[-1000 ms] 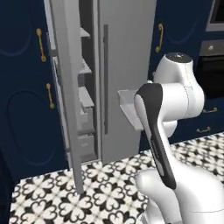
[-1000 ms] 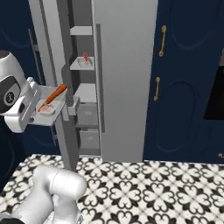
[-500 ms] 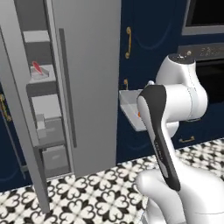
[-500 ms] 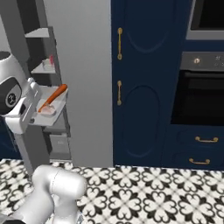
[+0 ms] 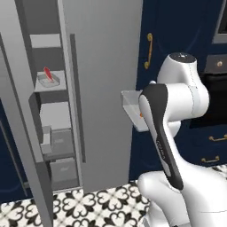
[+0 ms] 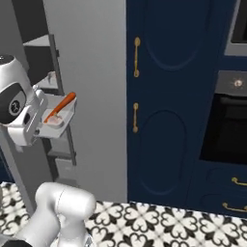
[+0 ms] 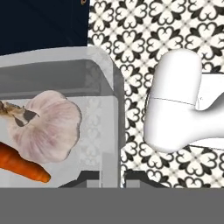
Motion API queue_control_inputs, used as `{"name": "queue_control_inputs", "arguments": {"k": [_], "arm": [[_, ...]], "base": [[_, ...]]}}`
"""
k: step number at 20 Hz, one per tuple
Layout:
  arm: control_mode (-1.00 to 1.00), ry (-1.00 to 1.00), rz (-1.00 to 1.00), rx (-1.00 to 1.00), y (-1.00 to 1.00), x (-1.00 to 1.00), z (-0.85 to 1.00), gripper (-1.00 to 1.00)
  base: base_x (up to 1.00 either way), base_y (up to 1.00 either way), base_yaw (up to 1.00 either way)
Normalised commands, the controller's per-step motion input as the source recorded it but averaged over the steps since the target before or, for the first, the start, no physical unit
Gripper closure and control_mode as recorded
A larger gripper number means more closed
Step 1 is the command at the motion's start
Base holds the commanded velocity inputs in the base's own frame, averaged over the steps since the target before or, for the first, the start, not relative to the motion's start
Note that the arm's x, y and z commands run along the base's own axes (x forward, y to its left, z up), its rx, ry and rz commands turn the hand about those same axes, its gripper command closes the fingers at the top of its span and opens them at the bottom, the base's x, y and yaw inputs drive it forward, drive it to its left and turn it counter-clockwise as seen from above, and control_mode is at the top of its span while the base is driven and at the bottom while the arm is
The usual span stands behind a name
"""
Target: Take the meat container that has the steak and place it on the second highest rack of the freezer. Then take the vegetable container that has the carrot and garlic and place it on the highest rack of the freezer.
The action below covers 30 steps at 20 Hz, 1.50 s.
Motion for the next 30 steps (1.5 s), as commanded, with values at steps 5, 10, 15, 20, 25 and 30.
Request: {"name": "queue_control_inputs", "arguments": {"k": [5,10,15,20,25,30], "arm": [[1.00,0.00,0.00,0.00,0.00,0.00,0.00,1.00],[1.00,0.00,0.00,0.00,0.00,0.00,0.00,1.00],[1.00,0.00,0.00,0.00,0.00,0.00,0.00,1.00],[1.00,0.00,0.00,0.00,0.00,0.00,0.00,1.00],[1.00,0.00,0.00,0.00,0.00,0.00,0.00,1.00],[1.00,0.00,0.00,0.00,0.00,0.00,0.00,1.00]], "base": [[0.58,0.04,0.34],[0.46,0.20,0.41],[0.46,0.35,0.36],[0.63,0.46,0.21],[0.64,0.45,0.00],[0.39,0.18,-0.02]]}}
